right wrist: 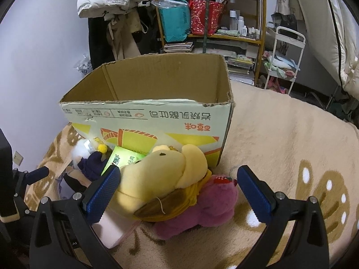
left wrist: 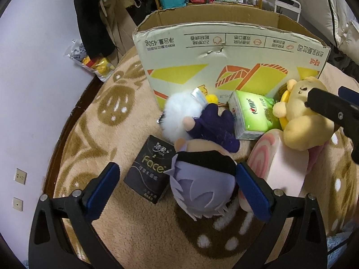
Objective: Organize soft objects
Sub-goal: 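Lower the left tool onto the purple-haired doll while the right tool approaches the yellow bear, then close the left tool on the doll while the right tool grips the yellow bear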
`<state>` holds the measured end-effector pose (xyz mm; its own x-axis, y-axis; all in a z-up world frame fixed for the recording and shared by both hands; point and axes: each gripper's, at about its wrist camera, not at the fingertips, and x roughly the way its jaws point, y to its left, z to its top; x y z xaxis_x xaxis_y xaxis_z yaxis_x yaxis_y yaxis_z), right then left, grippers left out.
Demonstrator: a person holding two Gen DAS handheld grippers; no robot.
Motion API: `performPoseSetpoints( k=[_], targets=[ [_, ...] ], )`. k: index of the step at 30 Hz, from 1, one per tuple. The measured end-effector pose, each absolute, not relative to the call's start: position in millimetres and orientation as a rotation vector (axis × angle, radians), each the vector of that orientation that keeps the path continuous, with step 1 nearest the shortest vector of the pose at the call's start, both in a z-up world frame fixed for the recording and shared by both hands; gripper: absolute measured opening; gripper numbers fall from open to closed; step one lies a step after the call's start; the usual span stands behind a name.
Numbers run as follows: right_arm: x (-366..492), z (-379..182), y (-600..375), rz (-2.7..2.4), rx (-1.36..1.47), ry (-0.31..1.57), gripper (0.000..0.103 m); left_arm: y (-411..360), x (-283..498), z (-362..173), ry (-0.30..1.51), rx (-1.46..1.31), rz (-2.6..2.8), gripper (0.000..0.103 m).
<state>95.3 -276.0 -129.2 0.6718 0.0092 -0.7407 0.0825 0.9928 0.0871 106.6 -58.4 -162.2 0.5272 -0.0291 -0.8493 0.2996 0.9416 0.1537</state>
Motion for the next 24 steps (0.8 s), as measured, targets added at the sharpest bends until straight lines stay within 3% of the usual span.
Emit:
performPoseSetpoints(
  k=[5,10,15,24],
  targets=[
    [93.7,-128.0,-263.7,-0.029,0.041,0.823,0.103,-60.3,106.1,-163.3,1.013,0.281,-0.241,0.086],
    [92.5,-128.7,-252.3,-0.003,-0.008,0.825,0.101,-67.4,102.9,-164.4,1.034,0.254,-0.334,0.055],
    [93.6,-132.4,-253.0,0.047,0.026,0.859,0.086,-68.6,102.4,-165.3,1.042,0.242,-0.328,0.055],
    [92.6,-134.5,-247.3,0.055,-0.008,0.878,0.076,-66.0,103.0,-168.0,1.054,0.223,-0.322,0.054]
  ],
)
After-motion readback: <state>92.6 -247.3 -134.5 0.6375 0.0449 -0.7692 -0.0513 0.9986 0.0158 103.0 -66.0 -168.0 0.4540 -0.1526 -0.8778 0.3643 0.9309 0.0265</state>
